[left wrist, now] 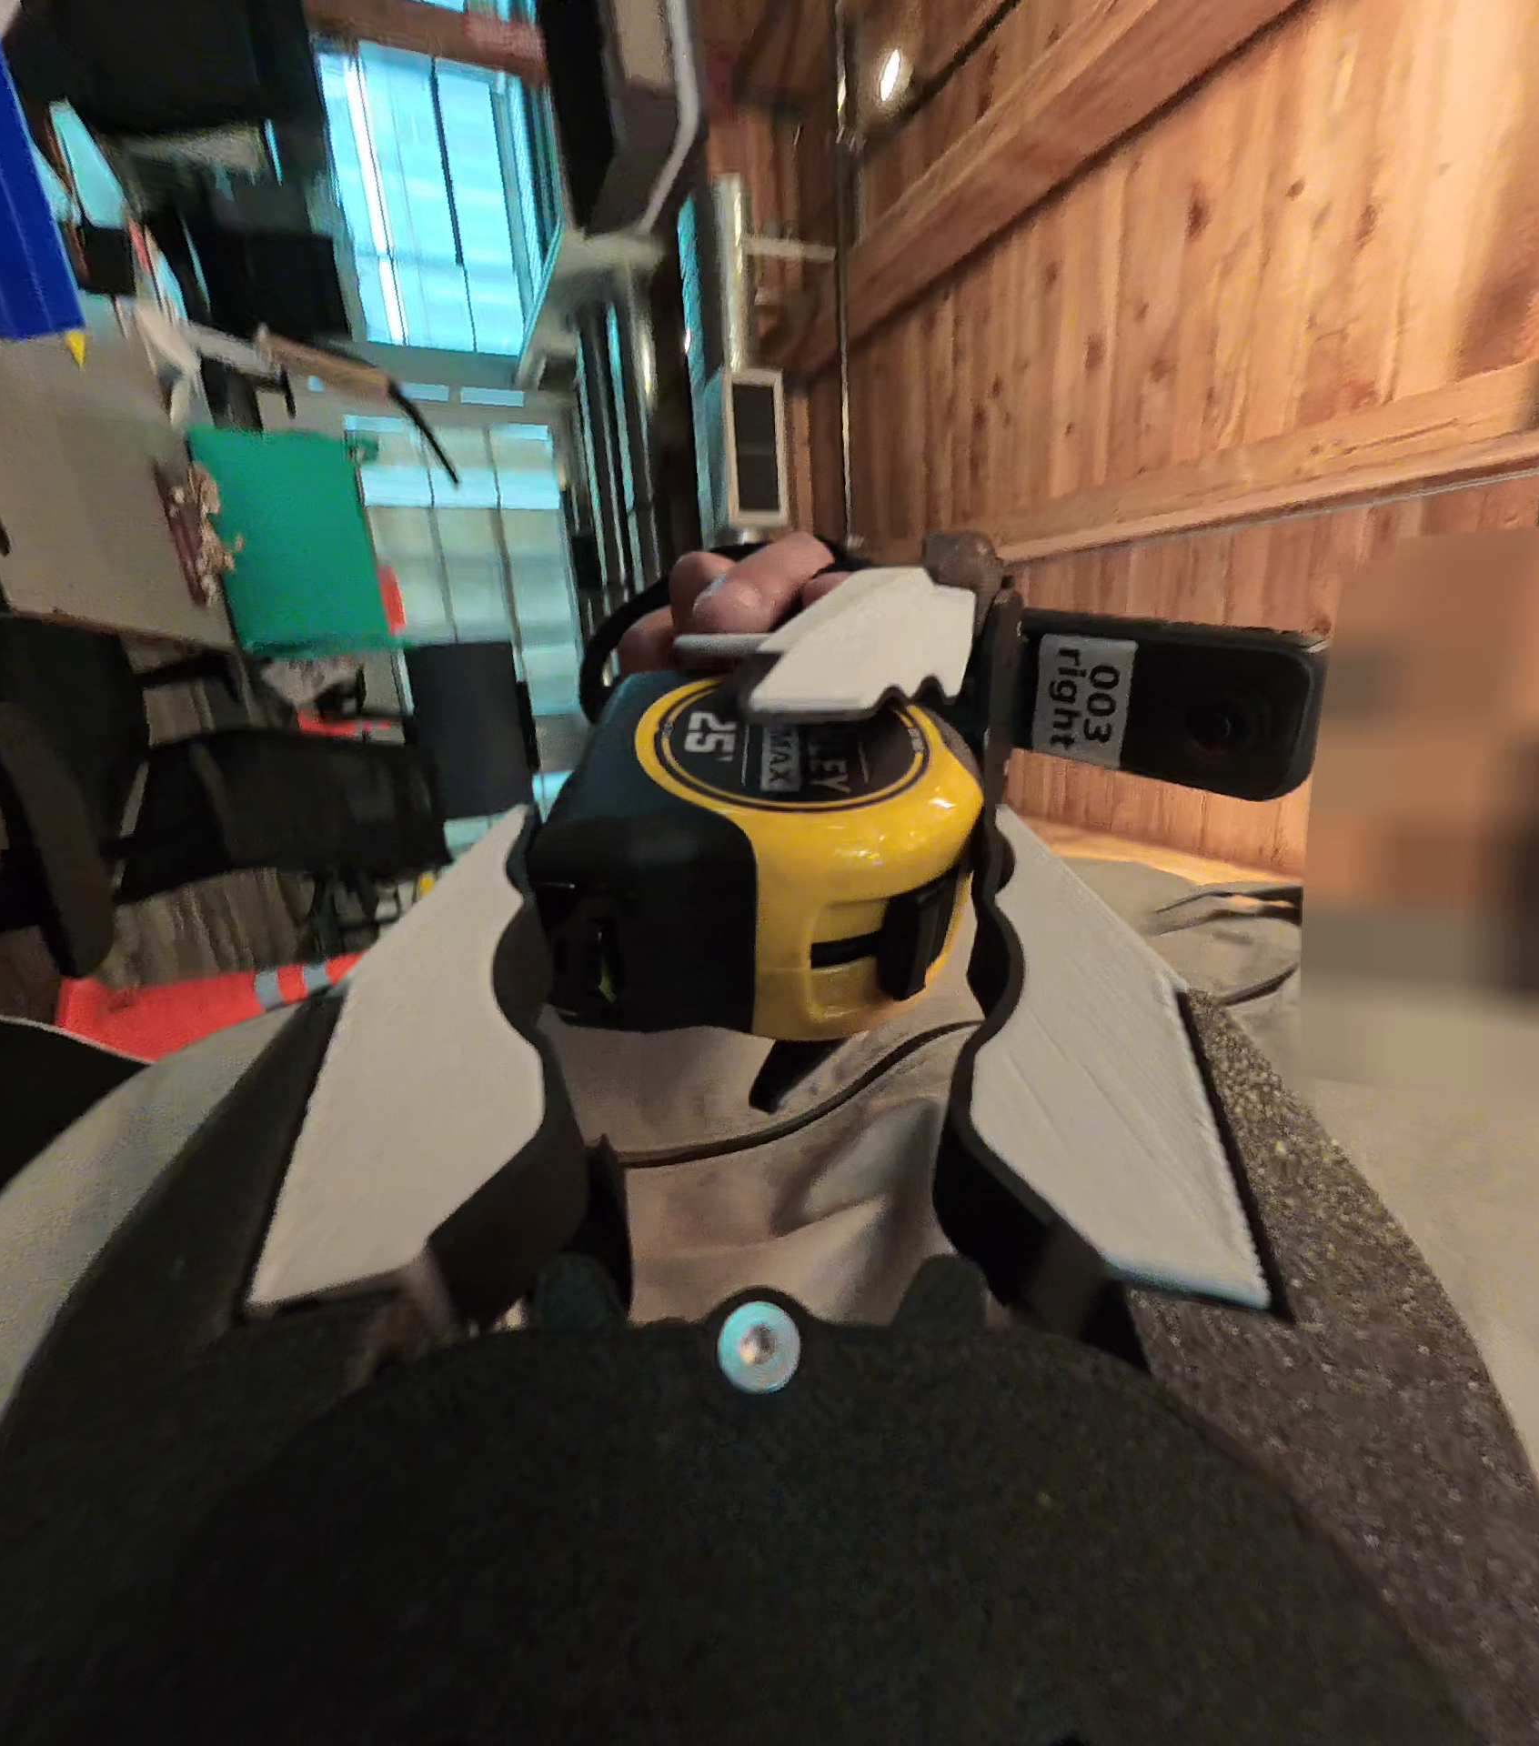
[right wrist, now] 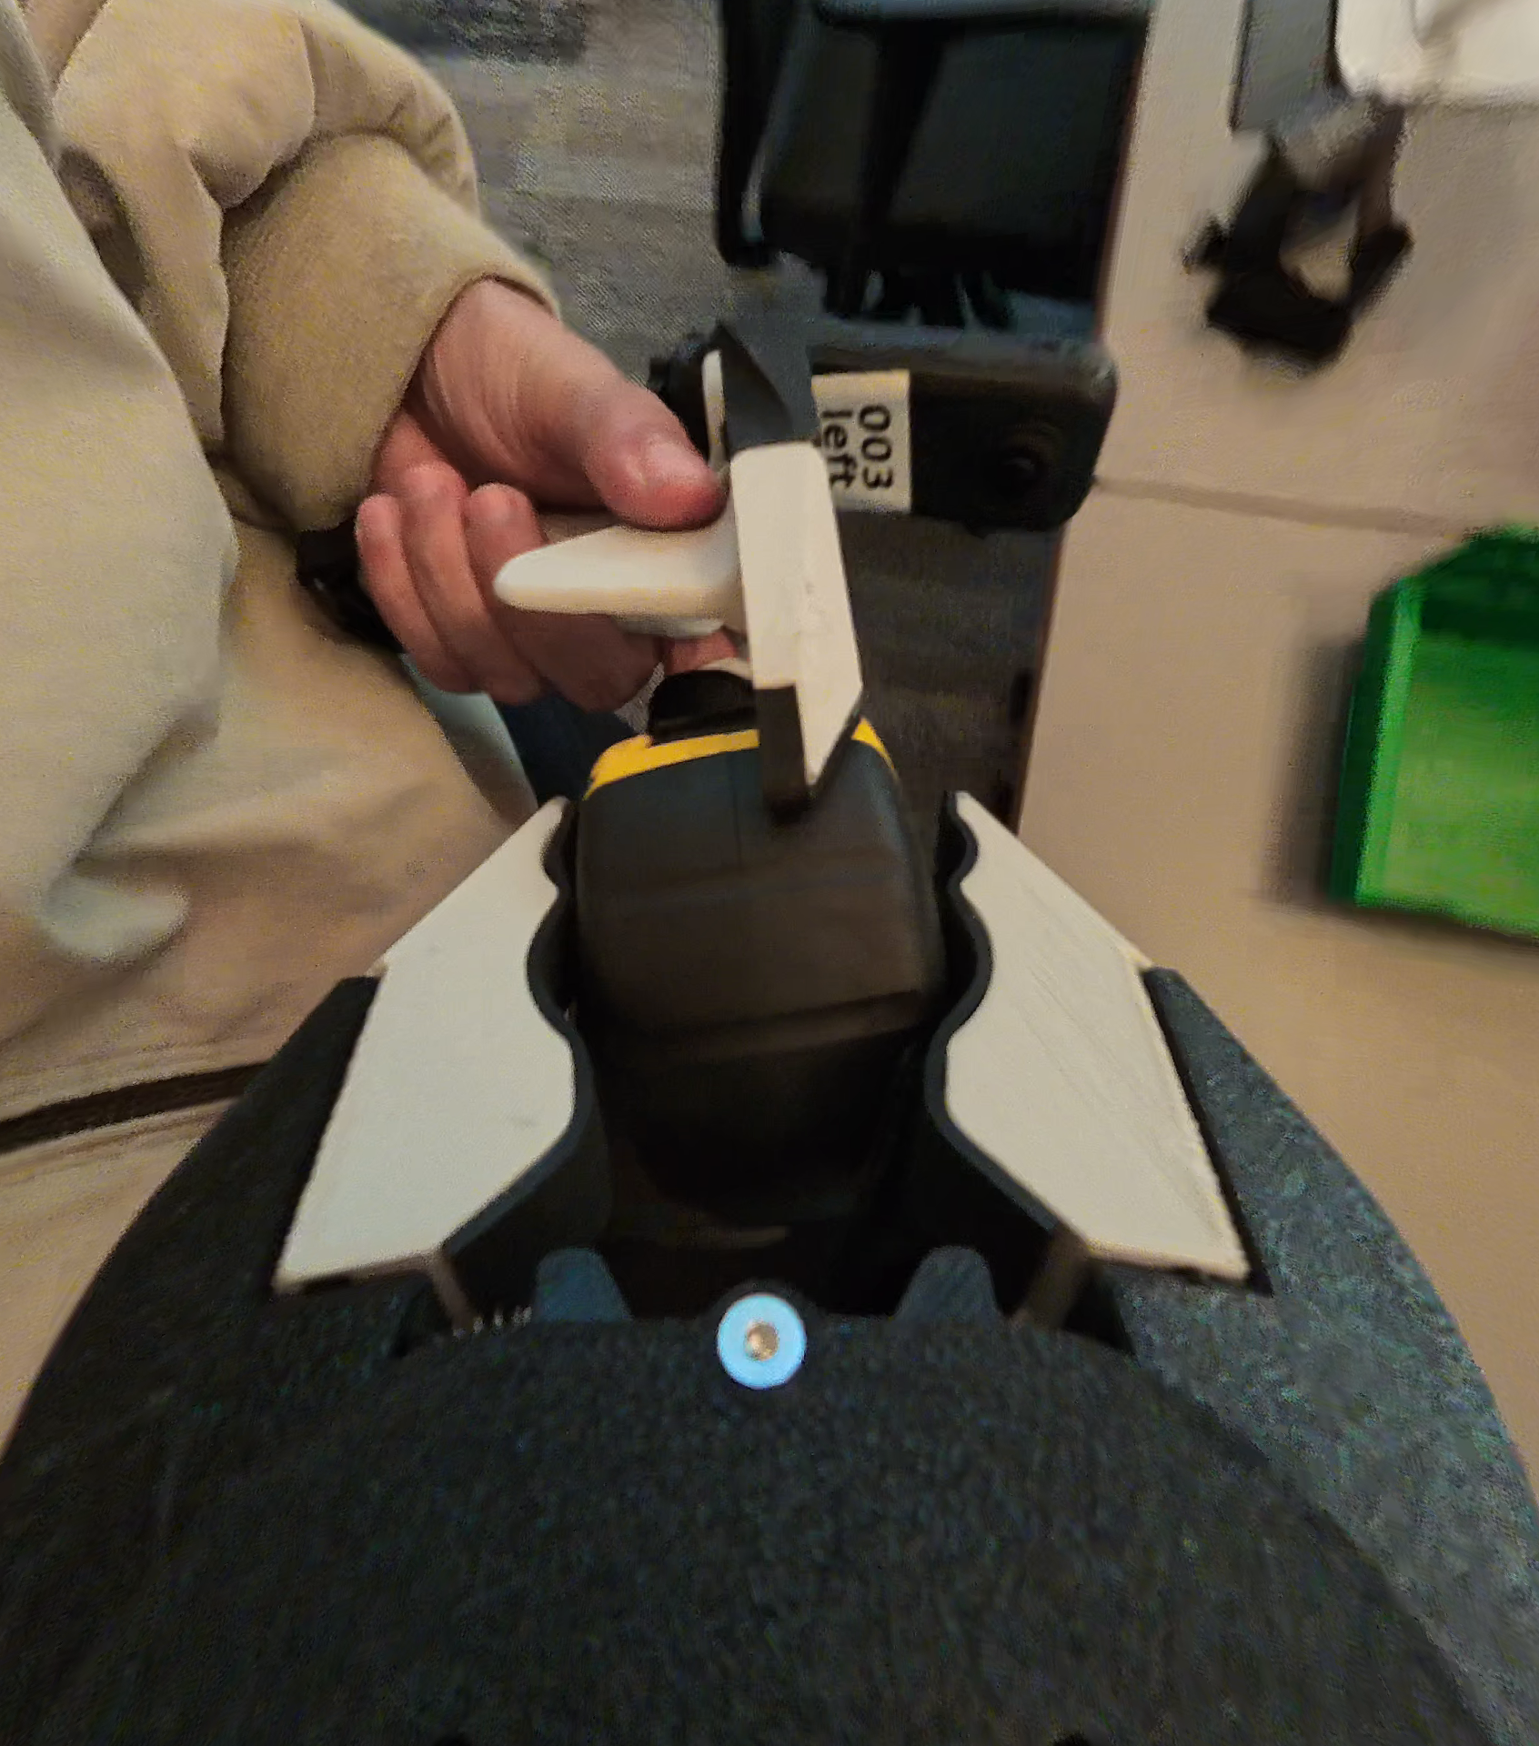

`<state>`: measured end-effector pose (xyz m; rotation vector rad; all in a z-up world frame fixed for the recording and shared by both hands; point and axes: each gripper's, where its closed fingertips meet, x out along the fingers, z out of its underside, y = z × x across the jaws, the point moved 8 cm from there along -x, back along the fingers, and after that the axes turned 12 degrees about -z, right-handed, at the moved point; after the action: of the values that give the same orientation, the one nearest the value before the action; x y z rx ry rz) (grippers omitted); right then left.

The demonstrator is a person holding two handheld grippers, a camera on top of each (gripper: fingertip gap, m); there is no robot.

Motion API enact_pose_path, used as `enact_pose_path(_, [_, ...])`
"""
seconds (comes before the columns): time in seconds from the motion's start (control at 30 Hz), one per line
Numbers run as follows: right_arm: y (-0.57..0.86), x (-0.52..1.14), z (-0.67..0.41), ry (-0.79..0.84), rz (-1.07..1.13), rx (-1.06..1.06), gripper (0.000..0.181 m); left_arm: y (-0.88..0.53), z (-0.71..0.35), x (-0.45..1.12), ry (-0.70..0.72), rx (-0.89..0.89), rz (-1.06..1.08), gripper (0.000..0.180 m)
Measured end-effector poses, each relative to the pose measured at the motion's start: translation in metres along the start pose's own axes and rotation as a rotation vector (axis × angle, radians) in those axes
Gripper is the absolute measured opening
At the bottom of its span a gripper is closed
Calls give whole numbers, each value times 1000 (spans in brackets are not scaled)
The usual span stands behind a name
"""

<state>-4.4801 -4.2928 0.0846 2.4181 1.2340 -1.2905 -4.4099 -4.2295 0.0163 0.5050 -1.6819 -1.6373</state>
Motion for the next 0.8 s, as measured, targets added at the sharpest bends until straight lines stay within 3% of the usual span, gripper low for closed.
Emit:
enact_pose_path(0.53, [-207, 217, -239, -109, -630, -523, 81, 99, 288, -293, 816, 54, 60, 84])
enact_pose_path(0.8, [-278, 371, -415, -95, -711, -779, 76, 167, 376, -505, 1027, 186, -32, 83])
